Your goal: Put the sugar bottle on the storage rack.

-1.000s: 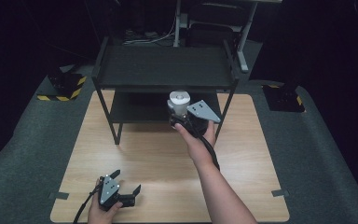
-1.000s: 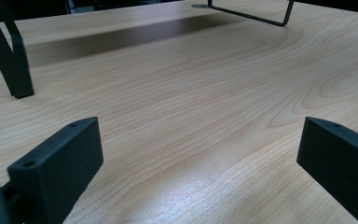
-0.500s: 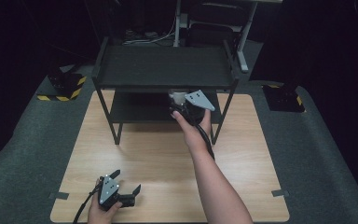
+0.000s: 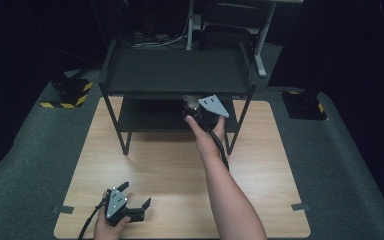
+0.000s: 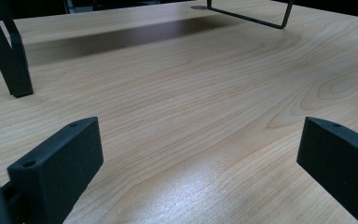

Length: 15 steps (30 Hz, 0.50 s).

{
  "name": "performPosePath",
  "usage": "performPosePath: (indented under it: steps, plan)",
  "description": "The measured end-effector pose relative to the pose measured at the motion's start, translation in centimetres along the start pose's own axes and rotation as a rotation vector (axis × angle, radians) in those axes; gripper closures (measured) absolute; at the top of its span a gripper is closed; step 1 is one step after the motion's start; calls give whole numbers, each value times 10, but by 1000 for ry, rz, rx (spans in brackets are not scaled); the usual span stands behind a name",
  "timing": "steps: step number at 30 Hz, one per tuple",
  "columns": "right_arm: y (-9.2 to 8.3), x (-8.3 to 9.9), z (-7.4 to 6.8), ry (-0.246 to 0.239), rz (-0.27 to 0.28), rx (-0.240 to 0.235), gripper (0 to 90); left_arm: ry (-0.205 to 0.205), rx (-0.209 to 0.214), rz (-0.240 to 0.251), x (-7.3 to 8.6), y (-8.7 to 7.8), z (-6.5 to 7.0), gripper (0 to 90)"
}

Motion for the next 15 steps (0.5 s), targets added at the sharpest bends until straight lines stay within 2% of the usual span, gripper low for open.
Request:
performPosePath:
  steps: [15]
  plan:
    - [0, 2, 1, -4, 6, -6, 307, 1, 0, 0, 0, 0, 0, 5]
Point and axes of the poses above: each handheld gripper's, and its own axes: y roughly forward along the jaws, x roughly out of its underside, z roughly to its right, the point moved 3 cm from there along y, roughly forward along the jaws, and after that the axes turned 14 degrees about x, right-handed, at the moved point
